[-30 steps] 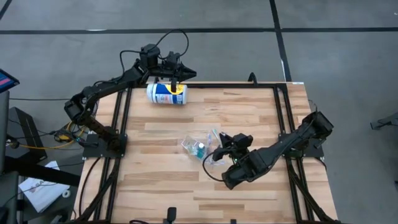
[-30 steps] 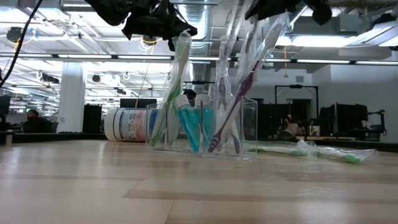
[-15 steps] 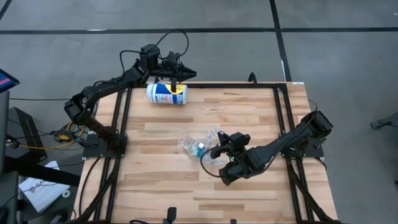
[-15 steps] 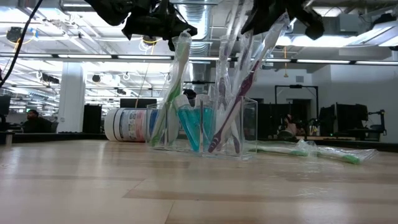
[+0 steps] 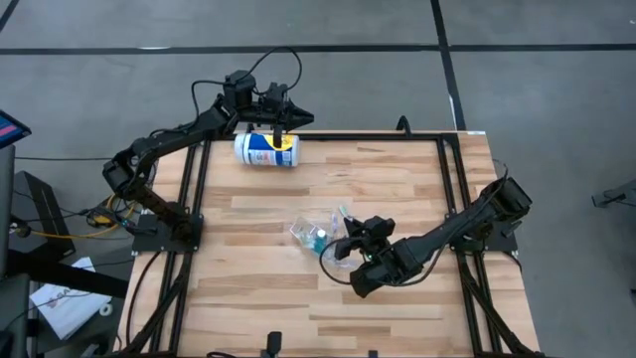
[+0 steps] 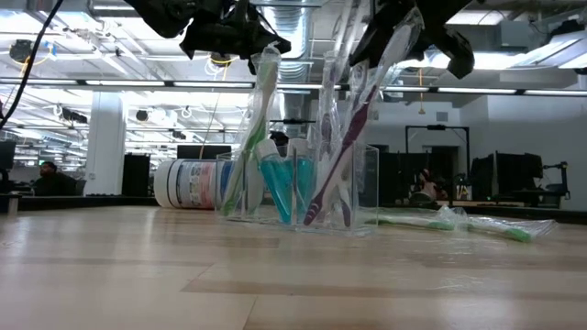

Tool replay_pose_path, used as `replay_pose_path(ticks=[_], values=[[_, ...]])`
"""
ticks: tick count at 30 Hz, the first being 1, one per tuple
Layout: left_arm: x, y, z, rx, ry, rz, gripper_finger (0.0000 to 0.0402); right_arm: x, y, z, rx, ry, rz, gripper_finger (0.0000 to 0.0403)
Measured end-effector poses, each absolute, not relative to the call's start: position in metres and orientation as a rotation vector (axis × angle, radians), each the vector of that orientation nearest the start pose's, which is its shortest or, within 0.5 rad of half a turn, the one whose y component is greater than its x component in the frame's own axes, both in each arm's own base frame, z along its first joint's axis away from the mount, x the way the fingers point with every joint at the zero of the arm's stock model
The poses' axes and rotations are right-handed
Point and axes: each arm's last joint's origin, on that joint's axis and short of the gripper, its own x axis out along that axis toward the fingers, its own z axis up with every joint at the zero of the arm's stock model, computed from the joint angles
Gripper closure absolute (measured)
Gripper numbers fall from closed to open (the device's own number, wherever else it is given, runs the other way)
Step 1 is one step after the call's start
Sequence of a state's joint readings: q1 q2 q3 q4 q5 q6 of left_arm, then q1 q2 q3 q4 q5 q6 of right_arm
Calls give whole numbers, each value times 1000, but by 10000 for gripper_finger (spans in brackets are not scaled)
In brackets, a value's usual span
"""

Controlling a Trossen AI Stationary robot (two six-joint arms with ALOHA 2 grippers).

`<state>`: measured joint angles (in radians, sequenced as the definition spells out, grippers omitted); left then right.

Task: Pick & Place toothbrushing station
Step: Put the purple toothbrush into the right compartment of the transparent organizer, then put the green toothbrush into the left compartment of the transparent organizer

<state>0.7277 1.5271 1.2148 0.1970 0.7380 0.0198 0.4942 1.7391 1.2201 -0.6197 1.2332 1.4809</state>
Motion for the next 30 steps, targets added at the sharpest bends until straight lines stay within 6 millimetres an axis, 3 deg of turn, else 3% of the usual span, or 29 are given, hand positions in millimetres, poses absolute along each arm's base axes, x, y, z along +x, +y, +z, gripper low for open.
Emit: replay_pose_path(ticks=[7,15,21,30], values=[[273,217,339,-58,85,-11,356,313,138,225,482,110,-961,304],[273,217,339,-58,85,-11,356,319,143,239,467,109,-933,248],[273,217,339,-58,85,-11,356,325,146,255,424,120,-910,233],[273,217,339,-59,85,-11,356,324,149,255,431,121,-901,246]])
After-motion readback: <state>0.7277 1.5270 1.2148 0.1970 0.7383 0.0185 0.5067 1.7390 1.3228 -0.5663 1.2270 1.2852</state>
